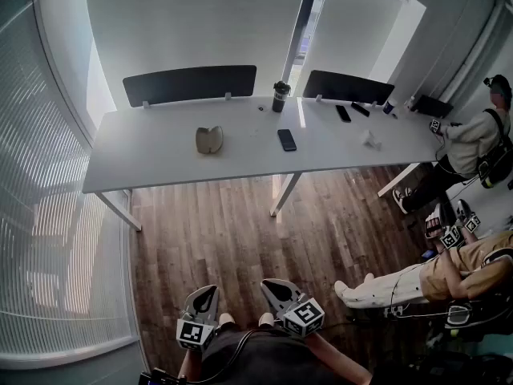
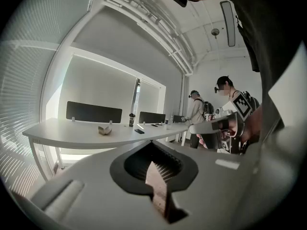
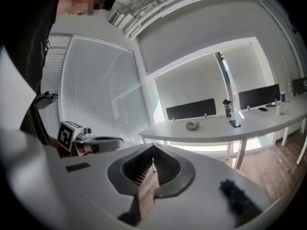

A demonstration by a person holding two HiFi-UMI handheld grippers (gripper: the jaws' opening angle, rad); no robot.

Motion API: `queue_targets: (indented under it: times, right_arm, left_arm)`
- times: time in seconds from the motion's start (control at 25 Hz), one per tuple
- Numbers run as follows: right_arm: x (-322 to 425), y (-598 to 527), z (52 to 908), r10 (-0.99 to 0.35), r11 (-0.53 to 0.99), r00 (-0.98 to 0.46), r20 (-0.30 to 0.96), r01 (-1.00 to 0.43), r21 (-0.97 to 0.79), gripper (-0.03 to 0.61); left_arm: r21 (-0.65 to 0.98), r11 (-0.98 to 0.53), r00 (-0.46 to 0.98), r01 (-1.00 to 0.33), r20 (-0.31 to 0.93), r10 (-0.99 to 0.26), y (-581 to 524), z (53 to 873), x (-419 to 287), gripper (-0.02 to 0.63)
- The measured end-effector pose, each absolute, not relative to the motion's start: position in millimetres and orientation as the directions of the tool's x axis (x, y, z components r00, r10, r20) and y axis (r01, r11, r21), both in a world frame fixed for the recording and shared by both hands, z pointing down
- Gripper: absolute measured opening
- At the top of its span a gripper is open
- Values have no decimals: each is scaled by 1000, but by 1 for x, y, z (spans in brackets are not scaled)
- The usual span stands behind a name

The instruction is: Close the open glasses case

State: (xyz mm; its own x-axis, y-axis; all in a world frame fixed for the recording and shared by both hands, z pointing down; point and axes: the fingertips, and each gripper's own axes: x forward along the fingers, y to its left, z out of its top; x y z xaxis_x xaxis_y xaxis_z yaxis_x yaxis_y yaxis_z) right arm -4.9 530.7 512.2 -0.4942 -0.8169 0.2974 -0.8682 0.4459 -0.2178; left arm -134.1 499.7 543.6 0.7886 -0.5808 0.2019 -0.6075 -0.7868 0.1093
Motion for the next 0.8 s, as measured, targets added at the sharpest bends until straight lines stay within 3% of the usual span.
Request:
queue_targets:
  times: [0.48, 0.8]
  right_arm:
    - [-60, 525, 517, -806, 436, -492, 329, -870, -233, 6]
    - [-75, 513, 516, -799, 458, -478, 364, -877, -145, 6]
  left_arm:
    - [50, -796, 785, -603, 214, -581, 502, 539, -190, 8]
    - [105, -776, 780, -621, 177, -600, 497, 517, -203, 8]
